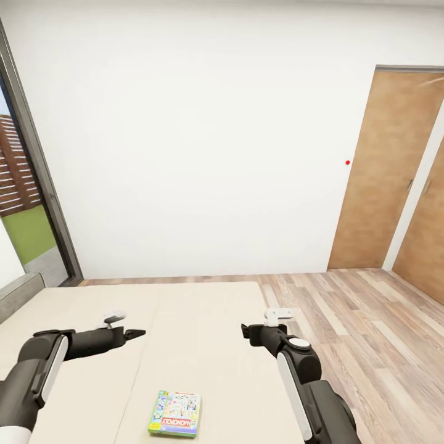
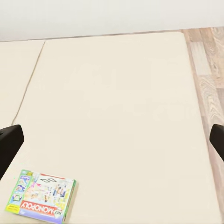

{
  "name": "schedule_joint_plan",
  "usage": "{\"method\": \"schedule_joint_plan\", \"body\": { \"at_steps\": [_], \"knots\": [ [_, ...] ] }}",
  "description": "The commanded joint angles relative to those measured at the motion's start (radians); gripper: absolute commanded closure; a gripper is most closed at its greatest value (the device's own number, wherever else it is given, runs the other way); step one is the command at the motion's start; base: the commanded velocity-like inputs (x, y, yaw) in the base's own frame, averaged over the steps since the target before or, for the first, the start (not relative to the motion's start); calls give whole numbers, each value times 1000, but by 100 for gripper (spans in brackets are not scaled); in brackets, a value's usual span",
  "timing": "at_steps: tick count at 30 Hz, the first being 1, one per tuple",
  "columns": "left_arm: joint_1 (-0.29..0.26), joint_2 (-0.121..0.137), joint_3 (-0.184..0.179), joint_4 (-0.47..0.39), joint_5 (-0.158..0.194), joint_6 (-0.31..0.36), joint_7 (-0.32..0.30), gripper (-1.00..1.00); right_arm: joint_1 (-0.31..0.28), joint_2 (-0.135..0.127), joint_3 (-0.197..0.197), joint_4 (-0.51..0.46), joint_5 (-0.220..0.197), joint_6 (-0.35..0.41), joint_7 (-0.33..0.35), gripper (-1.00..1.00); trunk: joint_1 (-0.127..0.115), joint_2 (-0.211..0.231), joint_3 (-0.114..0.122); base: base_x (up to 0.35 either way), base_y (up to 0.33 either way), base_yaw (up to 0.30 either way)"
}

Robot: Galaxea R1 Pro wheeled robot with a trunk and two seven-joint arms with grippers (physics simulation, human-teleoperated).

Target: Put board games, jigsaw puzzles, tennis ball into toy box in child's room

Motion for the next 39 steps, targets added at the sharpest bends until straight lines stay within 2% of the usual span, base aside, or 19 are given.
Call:
{"method": "schedule_joint_plan", "body": {
  "at_steps": [1,6,7,11,12,13,14,15,16,20,21,27,35,39],
  "knots": [
    [-2,-4,-4,4,-1,7,5,-100,-1,0,1,-1,-5,5,-5,-100,0,-1,0,0,0,0],
    [-8,-49,-26,45,-1,6,92,-100,-1,0,0,-1,-7,6,-4,-100,0,-1,0,0,0,0],
    [-12,-76,-31,74,-1,0,153,-100,-1,0,0,-2,-8,6,-4,-100,0,-1,0,0,0,0],
    [-54,-132,-36,156,-1,-44,311,-100,-1,0,-1,-6,-8,8,-3,-100,0,-1,0,0,0,0],
    [-91,-157,-38,212,0,-82,400,-100,-1,0,-1,-8,-8,10,-3,-100,0,-1,0,0,0,0],
    [-111,-169,-38,245,0,-102,445,-100,-1,0,-1,-9,-8,11,-3,-100,0,-1,0,0,0,0],
    [-174,-197,-39,357,3,-165,570,-100,-1,0,0,-11,-5,13,-3,-100,0,-1,0,0,0,0],
    [-195,-203,-39,397,4,-185,606,-100,-1,0,1,-11,-4,14,-3,-100,0,-1,0,0,0,0],
    [-195,-203,-39,397,4,-185,606,-100,-1,0,1,-11,-4,14,-3,-100,0,-1,0,0,0,0],
    [-276,-217,-40,548,9,-264,710,-100,-1,0,0,-12,0,16,-2,-100,0,-1,0,0,0,0],
    [-309,-221,-40,610,9,-305,737,-100,-1,0,-2,-13,0,17,-2,-100,0,-1,0,0,0,0],
    [-355,-233,-40,710,7,-397,776,-100,0,0,-5,-16,0,19,-2,-100,0,-1,0,0,0,0],
    [-369,-244,-41,740,1,-432,789,-100,3,0,3,-52,1,35,-2,-100,0,-1,-3,0,0,0],
    [-371,-245,-42,746,0,-438,790,-100,4,0,0,-65,1,70,-2,-100,0,-1,-7,0,0,0]
  ]
}}
